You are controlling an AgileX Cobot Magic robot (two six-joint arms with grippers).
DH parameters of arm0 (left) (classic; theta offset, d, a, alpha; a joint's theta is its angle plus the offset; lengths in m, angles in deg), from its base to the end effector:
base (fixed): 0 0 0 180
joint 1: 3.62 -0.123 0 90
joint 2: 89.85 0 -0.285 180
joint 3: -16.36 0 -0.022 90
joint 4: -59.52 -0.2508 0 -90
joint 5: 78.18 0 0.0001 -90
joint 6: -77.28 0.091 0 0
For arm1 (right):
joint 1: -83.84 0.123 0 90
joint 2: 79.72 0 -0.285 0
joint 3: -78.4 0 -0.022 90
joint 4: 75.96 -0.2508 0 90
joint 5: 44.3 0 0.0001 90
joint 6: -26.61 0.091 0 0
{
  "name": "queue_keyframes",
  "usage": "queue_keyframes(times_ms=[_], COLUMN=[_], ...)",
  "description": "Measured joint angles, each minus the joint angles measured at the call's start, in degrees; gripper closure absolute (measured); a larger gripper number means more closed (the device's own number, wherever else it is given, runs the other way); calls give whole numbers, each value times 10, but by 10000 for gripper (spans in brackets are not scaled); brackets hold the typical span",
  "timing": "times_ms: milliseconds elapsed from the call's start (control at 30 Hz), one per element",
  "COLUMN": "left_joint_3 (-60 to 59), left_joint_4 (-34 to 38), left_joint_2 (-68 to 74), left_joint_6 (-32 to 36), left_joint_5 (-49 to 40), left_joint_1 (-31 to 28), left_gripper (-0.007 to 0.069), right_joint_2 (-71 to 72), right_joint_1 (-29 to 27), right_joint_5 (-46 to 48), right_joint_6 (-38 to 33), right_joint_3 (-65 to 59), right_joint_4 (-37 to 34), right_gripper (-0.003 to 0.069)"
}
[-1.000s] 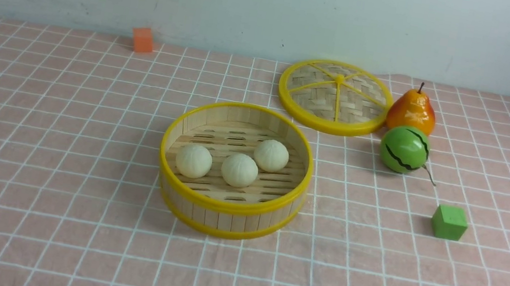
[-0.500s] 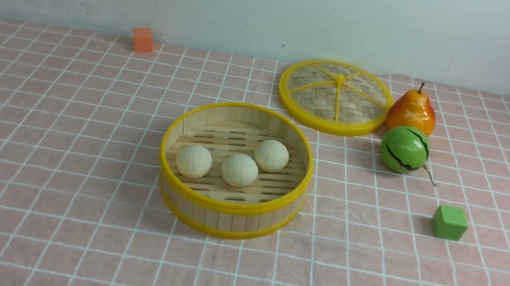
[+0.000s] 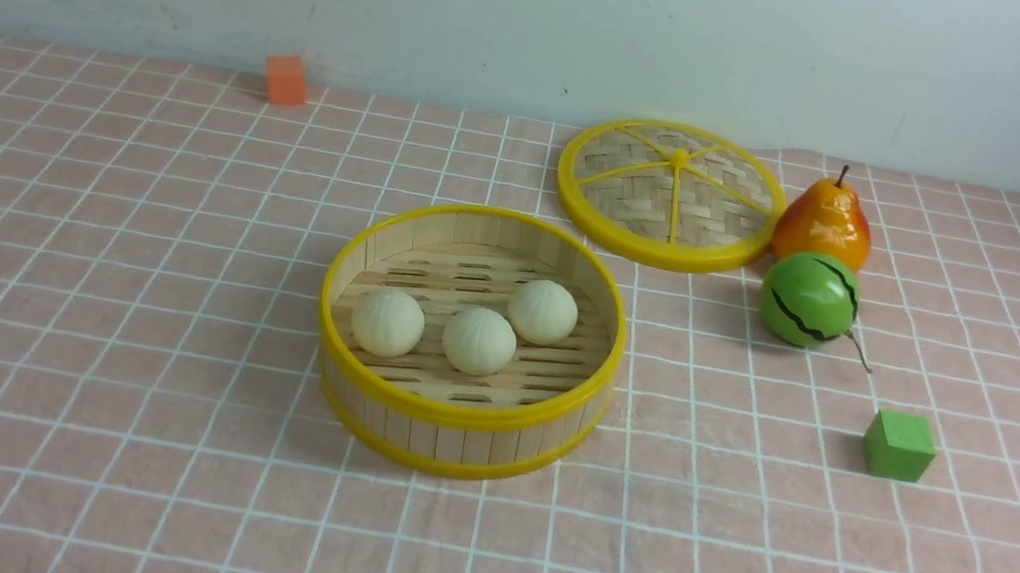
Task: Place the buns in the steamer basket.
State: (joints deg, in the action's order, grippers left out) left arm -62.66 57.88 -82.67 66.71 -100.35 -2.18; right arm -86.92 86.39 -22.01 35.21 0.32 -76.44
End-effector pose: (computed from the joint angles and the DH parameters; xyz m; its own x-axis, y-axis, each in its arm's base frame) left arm 0.0524 -0.0003 0.1684 -0.3133 -0.1495 -0.9378 -0.0348 0.9887 -0.1459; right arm 0.0520 0.0026 0.1737 -0.3053 0.1438 -0.9413 0.0005 0.9886 0.1508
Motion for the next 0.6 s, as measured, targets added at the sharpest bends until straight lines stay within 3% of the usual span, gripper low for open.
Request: queue_keyframes(times_ms=[600], left_joint_3=[0], left_joint_4=[0], left_joint_2=[0], left_joint_6=[0], left_joint_5=[0], left_joint_1=[0], left_gripper=[622], right_joint_2=[0], right_joint_1=[0], right_joint_5=[0], right_joint_6=[0], right_joint_3=[0], right_joint_4=[0], right_gripper=[476])
